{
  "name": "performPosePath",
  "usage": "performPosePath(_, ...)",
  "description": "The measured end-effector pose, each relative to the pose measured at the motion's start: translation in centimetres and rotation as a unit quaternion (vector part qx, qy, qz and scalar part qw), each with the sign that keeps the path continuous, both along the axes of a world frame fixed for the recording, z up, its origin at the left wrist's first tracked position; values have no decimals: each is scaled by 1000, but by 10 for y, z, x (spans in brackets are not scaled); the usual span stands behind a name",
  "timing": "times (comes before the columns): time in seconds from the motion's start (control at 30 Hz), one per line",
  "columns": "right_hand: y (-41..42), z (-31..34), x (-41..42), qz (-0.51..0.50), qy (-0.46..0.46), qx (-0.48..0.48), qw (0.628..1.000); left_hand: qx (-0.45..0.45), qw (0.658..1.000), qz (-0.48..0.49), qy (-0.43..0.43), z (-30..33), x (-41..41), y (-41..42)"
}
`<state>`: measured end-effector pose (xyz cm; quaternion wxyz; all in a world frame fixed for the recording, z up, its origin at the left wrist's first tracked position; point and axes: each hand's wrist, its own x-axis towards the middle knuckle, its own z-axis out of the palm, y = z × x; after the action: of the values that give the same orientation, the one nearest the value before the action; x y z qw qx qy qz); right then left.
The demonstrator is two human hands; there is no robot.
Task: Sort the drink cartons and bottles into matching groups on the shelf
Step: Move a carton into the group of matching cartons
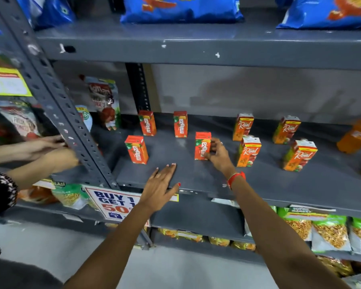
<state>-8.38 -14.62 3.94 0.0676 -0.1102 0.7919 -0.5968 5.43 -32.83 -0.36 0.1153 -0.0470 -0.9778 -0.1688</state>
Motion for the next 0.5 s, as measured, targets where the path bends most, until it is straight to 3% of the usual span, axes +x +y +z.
performPosePath(0.2,-33,4,17,11,6,-33,999,249,965,67,-52,19,-15,-5)
performPosePath(0.27,-43,4,22,20,9,-19,1000,353,930,81,-63,26,-28,-3)
performPosePath(0.37,-51,1,29,19,8,-16,1000,509,848,138,-60,35,-50,2)
performPosePath(0.5,-51,3,33,39,-6,-49,998,566,804,159,-93,34,-68,-2)
